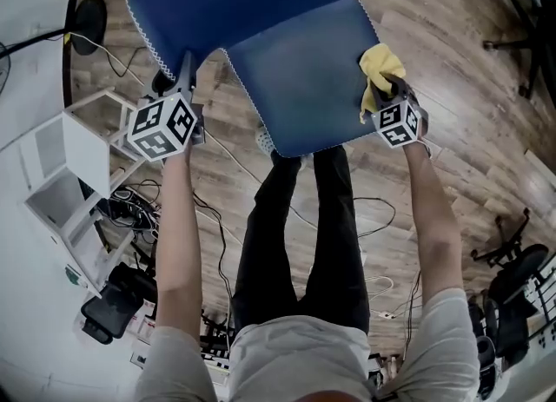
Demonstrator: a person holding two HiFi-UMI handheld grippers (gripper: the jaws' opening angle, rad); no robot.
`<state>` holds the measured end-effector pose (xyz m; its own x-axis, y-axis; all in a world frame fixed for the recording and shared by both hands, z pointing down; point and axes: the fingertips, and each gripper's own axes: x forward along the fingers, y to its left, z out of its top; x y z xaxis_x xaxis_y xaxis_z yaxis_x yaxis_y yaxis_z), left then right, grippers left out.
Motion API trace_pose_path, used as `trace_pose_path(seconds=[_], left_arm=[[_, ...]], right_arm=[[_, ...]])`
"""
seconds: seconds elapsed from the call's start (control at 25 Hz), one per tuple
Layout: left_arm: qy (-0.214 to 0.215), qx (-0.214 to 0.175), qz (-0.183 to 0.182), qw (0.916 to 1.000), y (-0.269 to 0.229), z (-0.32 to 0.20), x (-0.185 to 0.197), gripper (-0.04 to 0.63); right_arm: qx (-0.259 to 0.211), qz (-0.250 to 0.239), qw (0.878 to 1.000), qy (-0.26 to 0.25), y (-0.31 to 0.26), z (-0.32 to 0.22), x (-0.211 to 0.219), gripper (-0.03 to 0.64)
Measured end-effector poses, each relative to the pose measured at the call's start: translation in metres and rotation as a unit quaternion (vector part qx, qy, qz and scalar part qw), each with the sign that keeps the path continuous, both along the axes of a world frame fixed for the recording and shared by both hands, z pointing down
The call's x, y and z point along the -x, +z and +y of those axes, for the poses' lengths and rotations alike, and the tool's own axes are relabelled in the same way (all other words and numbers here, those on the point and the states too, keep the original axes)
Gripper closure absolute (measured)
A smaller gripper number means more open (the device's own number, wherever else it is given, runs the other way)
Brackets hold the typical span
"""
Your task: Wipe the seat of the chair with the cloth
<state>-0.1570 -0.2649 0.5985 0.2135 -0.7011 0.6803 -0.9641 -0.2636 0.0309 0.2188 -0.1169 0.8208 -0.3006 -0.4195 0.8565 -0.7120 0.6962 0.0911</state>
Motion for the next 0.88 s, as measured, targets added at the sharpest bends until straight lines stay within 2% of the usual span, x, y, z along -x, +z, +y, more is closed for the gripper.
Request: trace_pose_path(seconds=[0.12,0.24,0.56,0.88], left_arm=[[-0.002,-0.004,0.000,1.0000,0.000,-0.001,-0.001,0.460],[0.005,-0.007,0.014,0.9999,0.001,-0.001,-0.003,0.460],[0.040,-0.012,0.036,0.9985,0.001,-0.003,-0.003,0.462],[0.094,-0.005,0.042,0.9947,0.003,-0.003,-0.008,0.462]], right_arm=[[0.009,-0.022,0.995,0.101,0.000,0.010,-0.006,0.532],[0.006,-0.018,0.986,0.163,0.000,0.024,-0.006,0.532],[0.001,-0.007,0.974,0.225,-0.001,0.054,0.020,0.532],[-0.002,-0.027,0.948,0.316,-0.003,0.082,0.070,0.534]])
